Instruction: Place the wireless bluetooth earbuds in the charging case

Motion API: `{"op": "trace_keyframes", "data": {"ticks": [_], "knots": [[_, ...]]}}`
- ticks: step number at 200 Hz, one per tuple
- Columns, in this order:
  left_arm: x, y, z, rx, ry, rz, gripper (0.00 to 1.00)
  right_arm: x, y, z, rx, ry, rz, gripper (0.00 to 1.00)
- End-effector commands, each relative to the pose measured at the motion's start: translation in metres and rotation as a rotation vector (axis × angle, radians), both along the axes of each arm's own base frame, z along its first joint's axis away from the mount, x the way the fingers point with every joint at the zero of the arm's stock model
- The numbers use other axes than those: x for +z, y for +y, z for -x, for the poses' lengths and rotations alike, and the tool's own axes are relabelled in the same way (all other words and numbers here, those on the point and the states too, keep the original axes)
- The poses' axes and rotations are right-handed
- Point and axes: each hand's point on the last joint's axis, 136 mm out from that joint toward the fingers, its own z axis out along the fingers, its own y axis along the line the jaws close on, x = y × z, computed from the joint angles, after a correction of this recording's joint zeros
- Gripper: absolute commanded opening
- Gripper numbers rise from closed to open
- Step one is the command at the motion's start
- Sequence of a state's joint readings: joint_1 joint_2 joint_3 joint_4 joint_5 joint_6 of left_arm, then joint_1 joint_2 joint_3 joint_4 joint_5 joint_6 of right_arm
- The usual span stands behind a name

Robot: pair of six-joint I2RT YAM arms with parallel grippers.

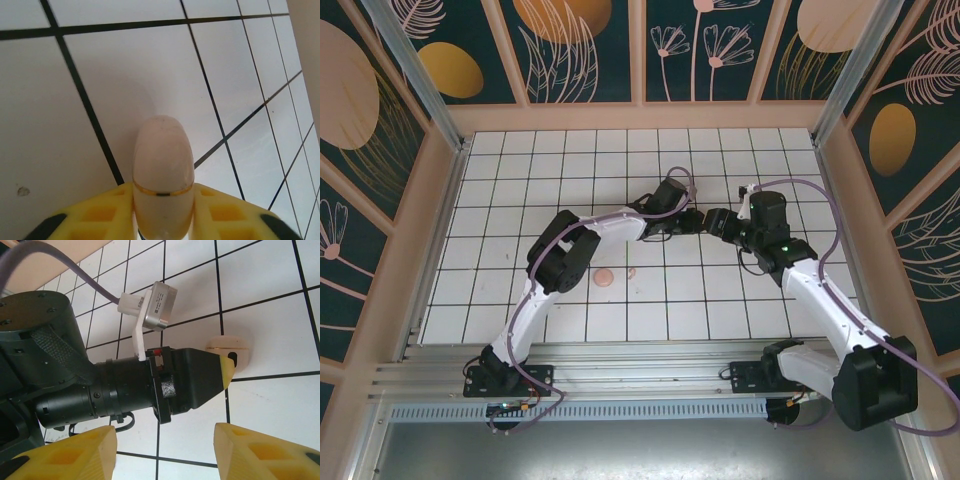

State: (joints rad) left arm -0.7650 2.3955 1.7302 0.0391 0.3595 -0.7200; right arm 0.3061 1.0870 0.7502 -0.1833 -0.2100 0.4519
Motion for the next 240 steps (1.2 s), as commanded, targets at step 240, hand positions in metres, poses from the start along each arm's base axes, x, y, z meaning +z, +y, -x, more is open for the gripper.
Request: {"op": "trace_keyframes", "data": {"ticks": [240], "knots": [[0.049, 0.252, 0.143, 0.333, 0.162, -0.632, 0.54, 0.008, 0.005, 0.006, 0.011, -0.025, -0.086, 0.54]]}}
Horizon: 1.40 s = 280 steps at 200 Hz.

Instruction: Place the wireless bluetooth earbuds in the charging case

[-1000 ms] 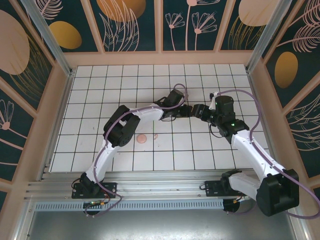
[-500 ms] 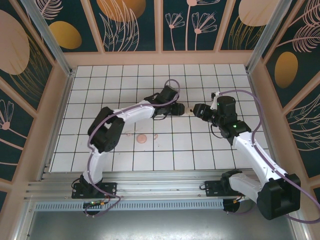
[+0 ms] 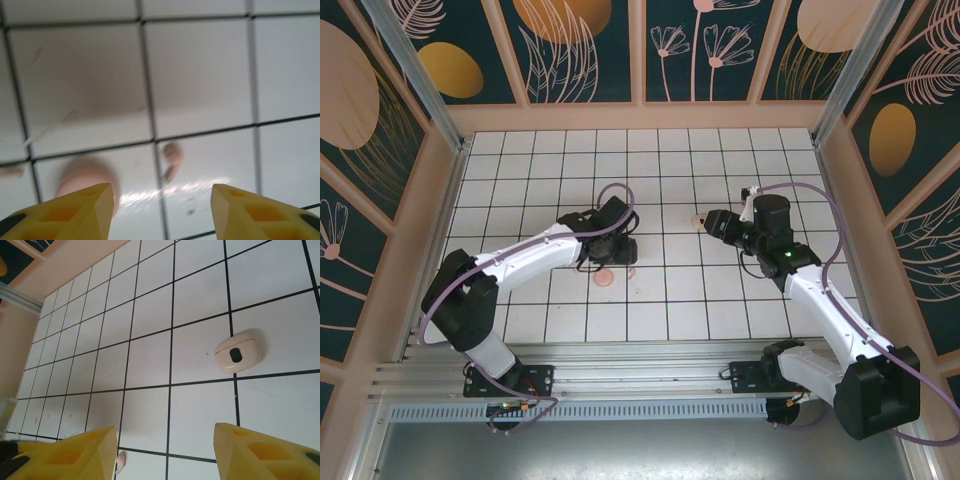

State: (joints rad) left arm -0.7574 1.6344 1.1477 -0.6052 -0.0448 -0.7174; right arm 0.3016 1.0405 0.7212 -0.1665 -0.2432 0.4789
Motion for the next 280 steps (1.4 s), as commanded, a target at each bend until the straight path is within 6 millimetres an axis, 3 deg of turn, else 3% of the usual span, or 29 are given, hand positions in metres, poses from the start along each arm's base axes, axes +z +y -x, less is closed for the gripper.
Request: {"op": "trace_keyframes", "data": {"ticks": [1, 53, 80, 149, 248, 280], "knots": [[-0.005, 0.03, 0.015, 0.098, 0.042, -0.076, 0.54, 0.002, 0.004, -0.002, 0.003, -0.009, -0.04, 0.54], [-0.024, 0.047, 0.023, 0.153, 0.094, -0.167, 0.57, 0.003, 0.006, -0.001, 0.01, -0.004, -0.044, 0.54], [-0.037, 0.037, 0.026, 0.128, 0.137, -0.136, 0.58, 0.002, 0.006, -0.001, 0.01, 0.0, -0.047, 0.54], [-0.066, 0.036, 0.032, 0.106, 0.207, -0.167, 0.63, 0.002, 0.004, 0.001, 0.003, 0.004, -0.041, 0.54], [-0.086, 0.042, 0.027, 0.106, 0.226, -0.145, 0.62, 0.004, 0.003, 0.002, -0.002, 0.007, -0.039, 0.54], [-0.085, 0.041, 0.019, 0.098, 0.21, -0.144, 0.56, 0.003, 0.003, 0.003, -0.004, 0.01, -0.037, 0.54]]}}
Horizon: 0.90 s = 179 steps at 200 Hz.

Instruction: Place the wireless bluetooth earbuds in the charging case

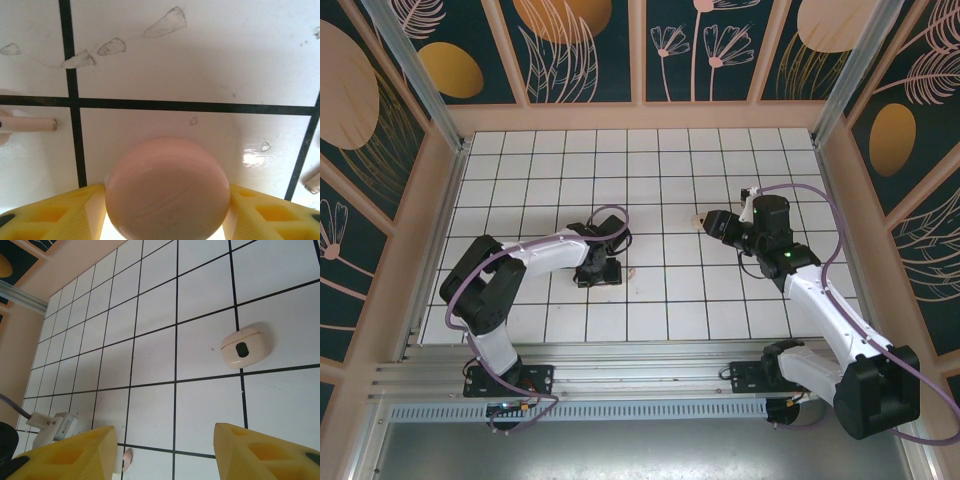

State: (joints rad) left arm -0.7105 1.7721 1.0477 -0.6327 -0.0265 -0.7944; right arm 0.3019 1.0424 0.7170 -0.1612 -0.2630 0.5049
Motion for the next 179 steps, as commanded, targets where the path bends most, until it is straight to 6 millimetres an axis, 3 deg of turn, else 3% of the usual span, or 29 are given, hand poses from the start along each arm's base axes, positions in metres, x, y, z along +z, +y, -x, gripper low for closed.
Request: {"op": "trace_keyframes", "data": {"ticks": [1, 41, 82, 86, 113, 148, 179], "knots": [[-0.007, -0.001, -0.008, -0.02, -0.01, 0.005, 0.56, 0.004, -0.001, 0.001, -0.008, -0.006, -0.008, 0.54], [0.008, -0.001, -0.018, -0.044, -0.07, 0.0, 0.41, 0.005, 0.0, 0.003, -0.003, -0.004, -0.008, 0.54], [0.023, 0.002, -0.028, -0.14, -0.149, -0.026, 0.34, 0.008, 0.009, 0.005, 0.055, -0.001, -0.02, 0.54], [0.034, 0.0, -0.03, -0.155, -0.18, -0.011, 0.33, 0.008, 0.01, 0.006, 0.064, 0.001, -0.021, 0.54], [0.055, 0.004, -0.04, -0.272, -0.273, -0.047, 0.3, 0.009, 0.019, 0.009, 0.143, 0.022, -0.023, 0.54], [0.089, -0.019, -0.035, -0.549, -0.396, 0.069, 0.32, 0.005, 0.045, 0.017, 0.339, 0.088, -0.053, 0.52], [0.121, -0.031, -0.028, -0.741, -0.53, 0.129, 0.31, 0.02, 0.069, 0.025, 0.494, 0.043, -0.157, 0.52]]}}
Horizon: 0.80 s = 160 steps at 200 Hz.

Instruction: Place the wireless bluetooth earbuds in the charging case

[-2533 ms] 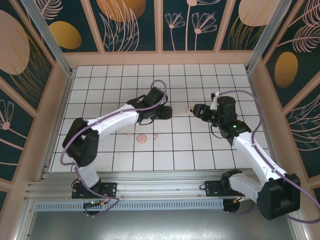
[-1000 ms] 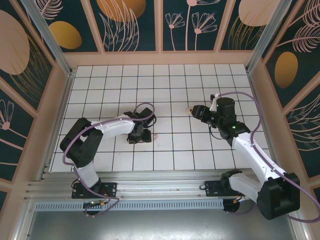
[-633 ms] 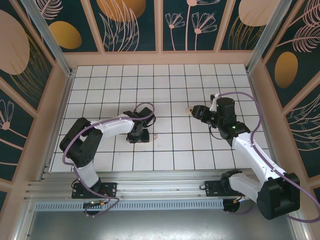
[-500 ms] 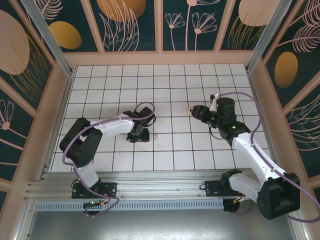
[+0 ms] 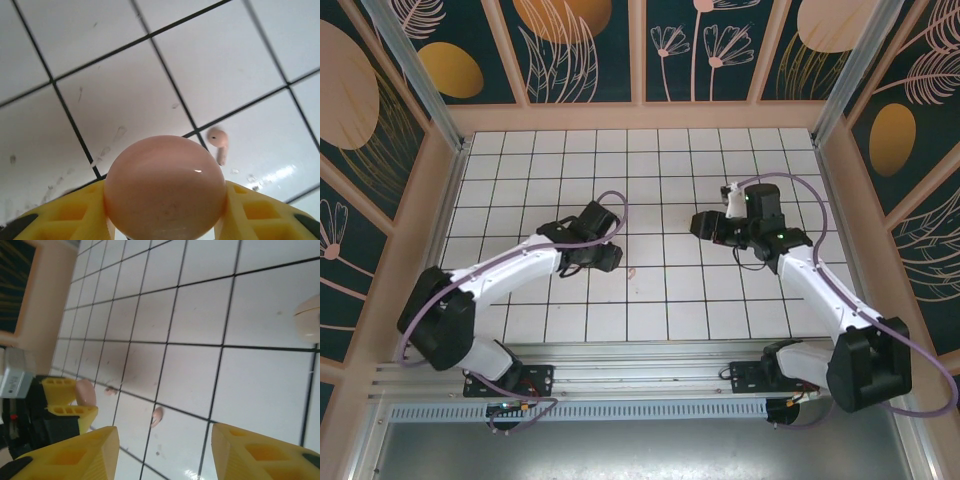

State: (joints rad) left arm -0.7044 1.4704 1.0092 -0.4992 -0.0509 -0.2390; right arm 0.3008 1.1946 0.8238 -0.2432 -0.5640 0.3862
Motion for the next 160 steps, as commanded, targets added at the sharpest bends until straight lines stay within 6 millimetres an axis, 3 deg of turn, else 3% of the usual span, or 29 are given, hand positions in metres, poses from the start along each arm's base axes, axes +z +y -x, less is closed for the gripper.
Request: {"op": "trace_keyframes", "data": {"ticks": [1, 18, 67, 105, 160], "knots": [[0.025, -0.014, 0.003, -0.235, -0.128, 0.034, 0.31, 0.025, 0.025, 0.012, 0.186, -0.046, -0.114, 0.52], [0.027, -0.018, 0.017, -0.374, -0.187, 0.055, 0.32, 0.028, 0.038, 0.017, 0.27, -0.03, -0.152, 0.5], [0.047, -0.027, 0.033, -0.614, -0.402, 0.095, 0.33, 0.033, 0.082, 0.04, 0.481, -0.071, -0.175, 0.5], [0.047, -0.034, 0.041, -0.685, -0.394, 0.118, 0.33, 0.026, 0.117, 0.058, 0.615, -0.052, -0.176, 0.49], [0.06, -0.038, 0.042, -0.7, -0.431, 0.153, 0.32, 0.018, 0.136, 0.067, 0.692, -0.013, -0.19, 0.5]]}}
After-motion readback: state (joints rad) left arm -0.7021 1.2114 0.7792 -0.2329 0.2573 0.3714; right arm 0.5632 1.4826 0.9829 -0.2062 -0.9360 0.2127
